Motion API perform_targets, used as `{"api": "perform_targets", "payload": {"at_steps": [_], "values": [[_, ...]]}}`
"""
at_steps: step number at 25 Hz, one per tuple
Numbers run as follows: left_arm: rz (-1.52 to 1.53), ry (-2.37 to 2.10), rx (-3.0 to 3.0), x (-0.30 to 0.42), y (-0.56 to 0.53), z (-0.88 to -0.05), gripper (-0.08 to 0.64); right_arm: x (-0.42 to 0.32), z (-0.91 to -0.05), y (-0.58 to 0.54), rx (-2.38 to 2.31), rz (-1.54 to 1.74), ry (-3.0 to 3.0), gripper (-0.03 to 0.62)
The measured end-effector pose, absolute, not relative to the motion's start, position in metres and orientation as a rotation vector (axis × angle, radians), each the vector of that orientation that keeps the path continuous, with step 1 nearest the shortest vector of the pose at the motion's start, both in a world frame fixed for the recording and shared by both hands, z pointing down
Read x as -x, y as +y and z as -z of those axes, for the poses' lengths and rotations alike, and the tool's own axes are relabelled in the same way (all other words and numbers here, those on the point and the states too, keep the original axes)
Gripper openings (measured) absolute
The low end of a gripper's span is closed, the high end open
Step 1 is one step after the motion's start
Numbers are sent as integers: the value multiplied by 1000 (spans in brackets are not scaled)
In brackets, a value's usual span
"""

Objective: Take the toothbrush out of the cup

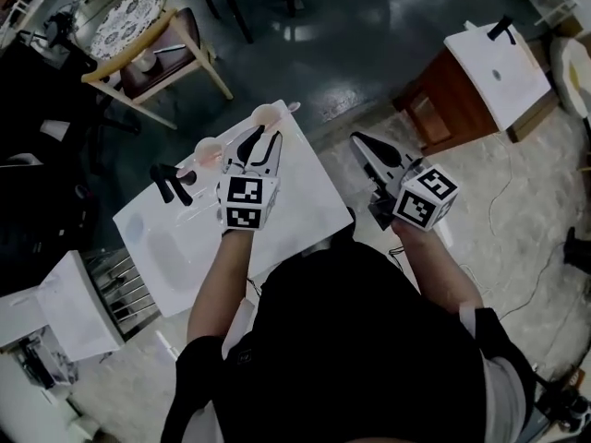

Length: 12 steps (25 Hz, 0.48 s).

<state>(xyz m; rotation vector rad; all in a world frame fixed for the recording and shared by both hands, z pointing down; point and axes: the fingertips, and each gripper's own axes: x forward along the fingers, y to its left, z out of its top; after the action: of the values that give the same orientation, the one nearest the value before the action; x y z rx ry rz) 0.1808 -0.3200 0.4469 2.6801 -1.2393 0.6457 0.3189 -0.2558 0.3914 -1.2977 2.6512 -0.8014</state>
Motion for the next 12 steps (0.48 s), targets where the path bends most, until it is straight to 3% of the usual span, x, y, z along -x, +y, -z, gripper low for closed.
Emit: {"api": "perform_targets", "payload": {"at_steps": [5, 12], "values": [[-761, -1186, -2629, -206, -350, -488, 176, -354, -409, -277, 1282, 867, 2650, 28], [-931, -1215, -2578, -217, -375, -530, 178, -370, -429, -293, 1226, 930, 2661, 28]]}}
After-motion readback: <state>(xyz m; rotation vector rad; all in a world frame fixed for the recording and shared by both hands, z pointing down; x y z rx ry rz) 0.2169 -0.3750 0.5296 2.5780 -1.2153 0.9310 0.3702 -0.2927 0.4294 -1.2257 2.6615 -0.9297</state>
